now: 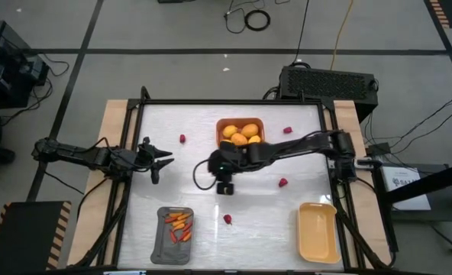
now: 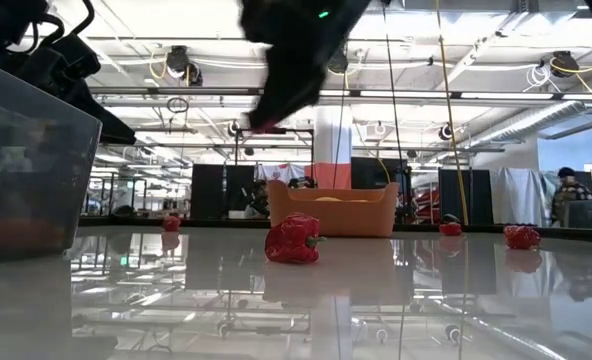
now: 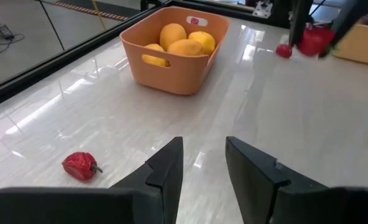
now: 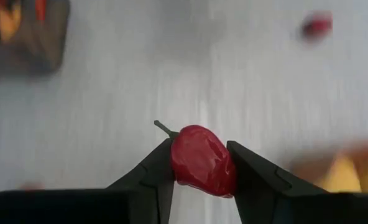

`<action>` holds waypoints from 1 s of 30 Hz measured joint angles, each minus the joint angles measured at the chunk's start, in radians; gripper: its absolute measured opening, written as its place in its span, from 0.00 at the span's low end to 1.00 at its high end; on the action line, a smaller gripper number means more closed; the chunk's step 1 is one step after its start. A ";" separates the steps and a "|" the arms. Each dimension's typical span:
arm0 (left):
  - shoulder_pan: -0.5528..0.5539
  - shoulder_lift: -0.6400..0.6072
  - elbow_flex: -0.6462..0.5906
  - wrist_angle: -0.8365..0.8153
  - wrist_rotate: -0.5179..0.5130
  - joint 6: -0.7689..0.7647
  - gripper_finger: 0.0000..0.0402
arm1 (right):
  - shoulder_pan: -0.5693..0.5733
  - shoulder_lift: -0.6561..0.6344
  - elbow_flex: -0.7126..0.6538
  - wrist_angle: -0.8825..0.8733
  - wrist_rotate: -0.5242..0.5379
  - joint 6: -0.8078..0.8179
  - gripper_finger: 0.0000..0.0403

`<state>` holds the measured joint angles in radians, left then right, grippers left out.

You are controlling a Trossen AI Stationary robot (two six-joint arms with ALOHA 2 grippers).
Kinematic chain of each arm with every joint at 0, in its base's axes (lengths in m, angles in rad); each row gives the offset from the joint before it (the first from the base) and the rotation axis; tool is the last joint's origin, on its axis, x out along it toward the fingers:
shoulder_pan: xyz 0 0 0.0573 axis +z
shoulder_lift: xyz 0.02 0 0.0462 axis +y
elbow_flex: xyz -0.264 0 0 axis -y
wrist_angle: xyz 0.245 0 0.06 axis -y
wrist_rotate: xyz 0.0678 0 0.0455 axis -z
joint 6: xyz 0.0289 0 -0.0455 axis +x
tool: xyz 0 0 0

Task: Sort produce into baskets
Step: Put the red chili pepper into the yellow bin

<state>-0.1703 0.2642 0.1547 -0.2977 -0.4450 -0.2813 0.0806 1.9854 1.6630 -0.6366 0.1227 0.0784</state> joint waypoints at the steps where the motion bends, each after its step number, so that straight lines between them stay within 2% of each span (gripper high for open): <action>1: 0.000 0.000 0.000 0.000 0.000 0.000 0.32 | 0.005 -0.017 0.000 -0.059 -0.010 0.021 0.31; 8: 0.000 0.000 0.000 0.001 0.000 0.000 0.32 | 0.077 -0.089 0.000 -0.367 -0.126 0.187 0.31; 18: 0.000 0.000 0.000 0.000 0.000 0.000 0.32 | 0.307 -0.093 -0.002 -0.723 -0.133 0.486 0.31; 23: 0.000 0.000 0.000 0.000 0.000 0.000 0.32 | 0.447 -0.120 -0.001 -0.847 -0.137 0.707 0.31; 30: 0.000 0.000 0.000 0.000 0.000 0.000 0.32 | 0.651 -0.129 -0.001 -0.921 -0.163 0.995 0.31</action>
<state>-0.1705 0.2642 0.1547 -0.2977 -0.4450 -0.2810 0.7316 1.8560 1.6619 -1.5576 -0.0401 1.0730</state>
